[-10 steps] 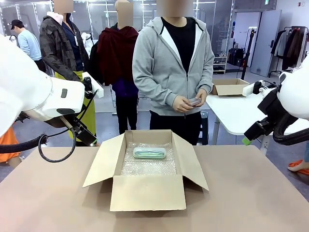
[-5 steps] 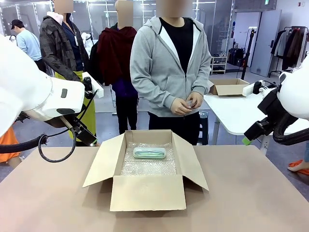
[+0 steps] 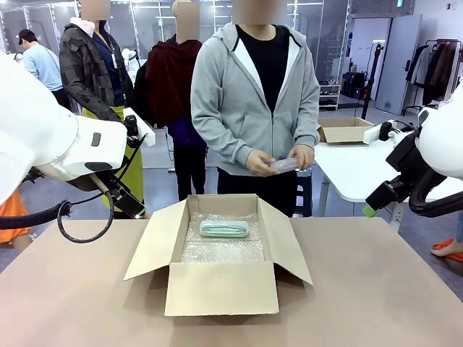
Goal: Pack the glasses set securely to prepare it for shipping.
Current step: Put the Glasses case from the right side of the table into the Package Box.
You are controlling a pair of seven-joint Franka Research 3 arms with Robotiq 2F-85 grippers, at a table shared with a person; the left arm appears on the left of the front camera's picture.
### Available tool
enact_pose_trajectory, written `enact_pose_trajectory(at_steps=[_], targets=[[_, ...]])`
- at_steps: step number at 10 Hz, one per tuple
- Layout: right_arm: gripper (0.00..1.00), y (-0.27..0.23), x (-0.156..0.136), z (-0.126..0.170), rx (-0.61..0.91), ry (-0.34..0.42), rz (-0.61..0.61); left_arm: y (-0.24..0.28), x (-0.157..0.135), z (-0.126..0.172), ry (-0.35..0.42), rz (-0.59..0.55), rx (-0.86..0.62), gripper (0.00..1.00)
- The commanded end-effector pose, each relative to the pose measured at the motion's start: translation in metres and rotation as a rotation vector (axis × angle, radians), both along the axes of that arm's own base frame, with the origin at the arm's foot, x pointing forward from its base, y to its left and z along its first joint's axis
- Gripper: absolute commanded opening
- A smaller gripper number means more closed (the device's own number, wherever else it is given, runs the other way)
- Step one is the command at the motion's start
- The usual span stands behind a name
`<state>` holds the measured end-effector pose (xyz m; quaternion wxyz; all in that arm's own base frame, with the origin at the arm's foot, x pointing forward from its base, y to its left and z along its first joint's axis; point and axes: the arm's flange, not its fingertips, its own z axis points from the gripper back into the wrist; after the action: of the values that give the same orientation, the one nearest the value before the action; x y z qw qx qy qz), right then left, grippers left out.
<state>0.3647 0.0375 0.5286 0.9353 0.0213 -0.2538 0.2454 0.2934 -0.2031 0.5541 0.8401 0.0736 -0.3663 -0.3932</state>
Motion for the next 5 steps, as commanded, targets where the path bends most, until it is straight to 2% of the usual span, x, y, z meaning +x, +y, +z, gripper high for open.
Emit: enact_pose_trajectory(at_steps=[1, 5], targets=[[1.0, -0.0002, 0.0016, 0.0024, -0.003, 0.008, 0.0, 0.0012, -0.0003, 0.0007, -0.006, -0.011, 0.013, 1.0], [1.0, -0.0002, 0.0016, 0.0024, -0.003, 0.008, 0.0, 0.0012, -0.0003, 0.0007, -0.006, -0.011, 0.013, 1.0]])
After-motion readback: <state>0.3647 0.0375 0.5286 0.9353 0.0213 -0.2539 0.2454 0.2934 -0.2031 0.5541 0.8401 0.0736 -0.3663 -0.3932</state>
